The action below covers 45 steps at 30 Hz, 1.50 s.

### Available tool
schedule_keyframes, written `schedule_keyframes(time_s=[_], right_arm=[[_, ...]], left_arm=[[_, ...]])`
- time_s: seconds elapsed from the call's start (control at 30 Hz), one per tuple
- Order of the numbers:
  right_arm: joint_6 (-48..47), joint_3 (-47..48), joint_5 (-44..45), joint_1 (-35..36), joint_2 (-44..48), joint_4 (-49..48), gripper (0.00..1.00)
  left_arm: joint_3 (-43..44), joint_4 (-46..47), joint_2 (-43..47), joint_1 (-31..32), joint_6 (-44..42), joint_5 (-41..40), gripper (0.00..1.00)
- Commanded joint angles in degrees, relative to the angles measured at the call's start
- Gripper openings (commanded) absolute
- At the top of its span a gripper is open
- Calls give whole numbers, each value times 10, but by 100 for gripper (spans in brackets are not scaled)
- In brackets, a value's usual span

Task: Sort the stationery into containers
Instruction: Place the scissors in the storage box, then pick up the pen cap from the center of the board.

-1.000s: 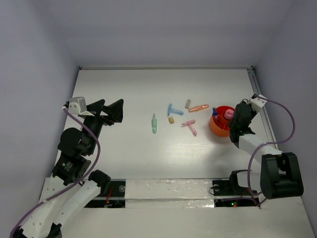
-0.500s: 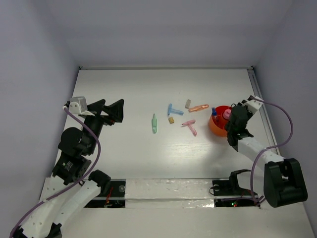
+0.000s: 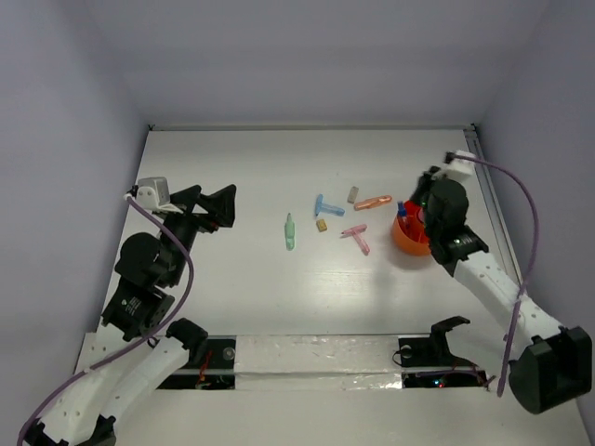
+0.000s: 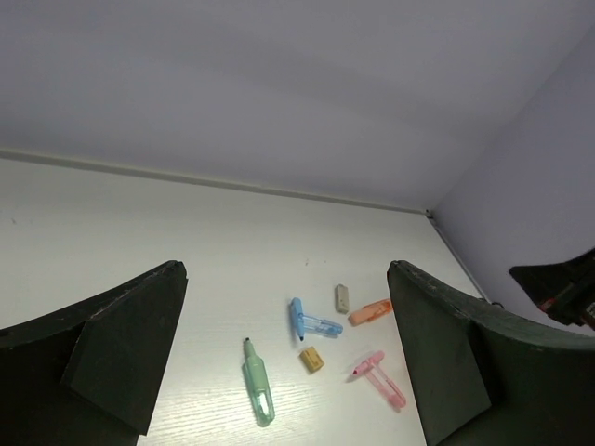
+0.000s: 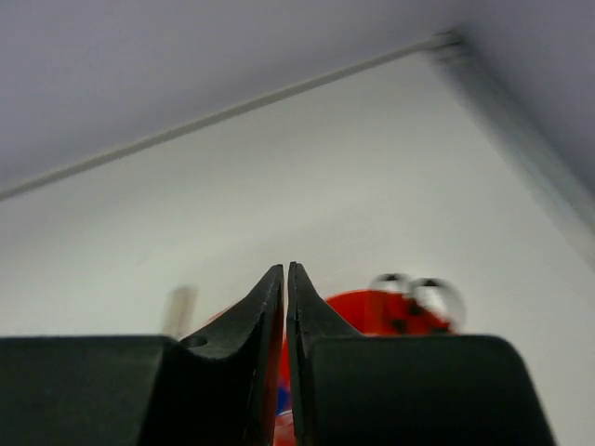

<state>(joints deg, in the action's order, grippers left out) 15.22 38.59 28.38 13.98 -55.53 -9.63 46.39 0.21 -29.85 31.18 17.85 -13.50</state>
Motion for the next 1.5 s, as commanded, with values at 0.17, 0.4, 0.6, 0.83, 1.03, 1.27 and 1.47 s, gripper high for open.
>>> schedule_keyframes(time_s=[0.17,0.4,0.6,0.83,1.03,1.27,1.47], right_arm=[[0,170,-214,205,-199,200,10],[-18,291,-213,268,-373,239,37],[-30,321,-192,268,-469,238,55],[-23,368,-149,268,-547,255,54],[-14,359,-166,263,-577,235,33],[-12,320,-160,263,-465,190,9],[-27,310,-105,188,-329,229,9]], left_arm=[[-1,23,-43,-1,-8,10,87],[7,8,-78,-6,-16,-2,86],[8,5,-93,-16,-20,-6,86],[11,3,-105,-22,-21,10,86],[12,5,-102,-22,-21,21,86],[12,6,-101,-22,-19,37,85],[12,8,-93,-27,-17,45,85]])
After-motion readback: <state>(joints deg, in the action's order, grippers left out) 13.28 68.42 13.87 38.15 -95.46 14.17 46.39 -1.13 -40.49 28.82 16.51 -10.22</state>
